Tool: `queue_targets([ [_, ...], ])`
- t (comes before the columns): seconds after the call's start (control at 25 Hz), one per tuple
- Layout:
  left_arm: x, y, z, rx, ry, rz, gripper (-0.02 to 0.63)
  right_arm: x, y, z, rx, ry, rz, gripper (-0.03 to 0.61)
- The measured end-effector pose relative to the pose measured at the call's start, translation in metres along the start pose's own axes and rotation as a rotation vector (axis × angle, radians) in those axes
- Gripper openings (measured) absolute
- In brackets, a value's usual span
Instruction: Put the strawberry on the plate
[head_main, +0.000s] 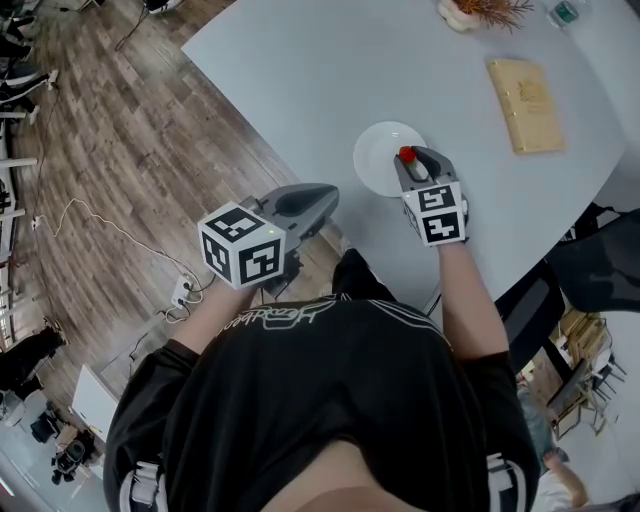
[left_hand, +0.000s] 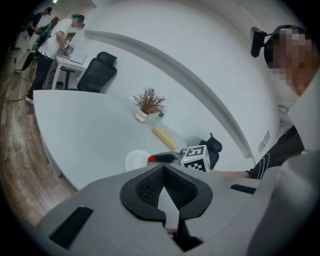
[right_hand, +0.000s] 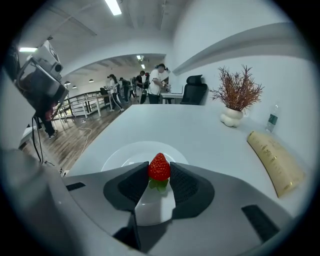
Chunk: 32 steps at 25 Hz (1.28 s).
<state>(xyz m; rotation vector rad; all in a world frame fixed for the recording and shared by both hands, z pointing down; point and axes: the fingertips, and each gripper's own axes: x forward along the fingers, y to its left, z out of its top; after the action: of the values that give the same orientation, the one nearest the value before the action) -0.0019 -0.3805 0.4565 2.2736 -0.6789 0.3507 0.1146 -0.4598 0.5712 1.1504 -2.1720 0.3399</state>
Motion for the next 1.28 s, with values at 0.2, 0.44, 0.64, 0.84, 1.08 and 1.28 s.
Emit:
queue_targets([
  [0.2,0.0,0.0,-0.007,-0.006,0.014,-0.006,0.008,0.004,0.003,-0.005,-0.034,0.03,-0.01,0.127],
  [0.44,-0.002,0.002,-0.008,-0.003,0.011,0.0,0.008,0.007,0.001,-0.009,-0.053,0.056,-0.021,0.127],
  [0.64,-0.005,0.0,-0.01,-0.004,0.01,-0.008,0.008,0.007,0.0,-0.01,-0.033,0.054,-0.01,0.127],
  [0.84,-0.007,-0.001,-0.016,-0.007,0.017,-0.003,0.008,0.007,0.0,-0.01,-0.017,0.054,-0.012,0.127],
  [1.08,-0.01,-0.002,-0.024,-0.021,0.02,-0.001,0.008,0.007,-0.002,-0.01,-0.016,0.062,-0.016,0.132],
  [1.28,-0.019,-0.002,-0.029,-0.032,0.015,0.011,0.008,0.004,0.0,-0.01,-0.019,0.069,-0.008,0.173],
])
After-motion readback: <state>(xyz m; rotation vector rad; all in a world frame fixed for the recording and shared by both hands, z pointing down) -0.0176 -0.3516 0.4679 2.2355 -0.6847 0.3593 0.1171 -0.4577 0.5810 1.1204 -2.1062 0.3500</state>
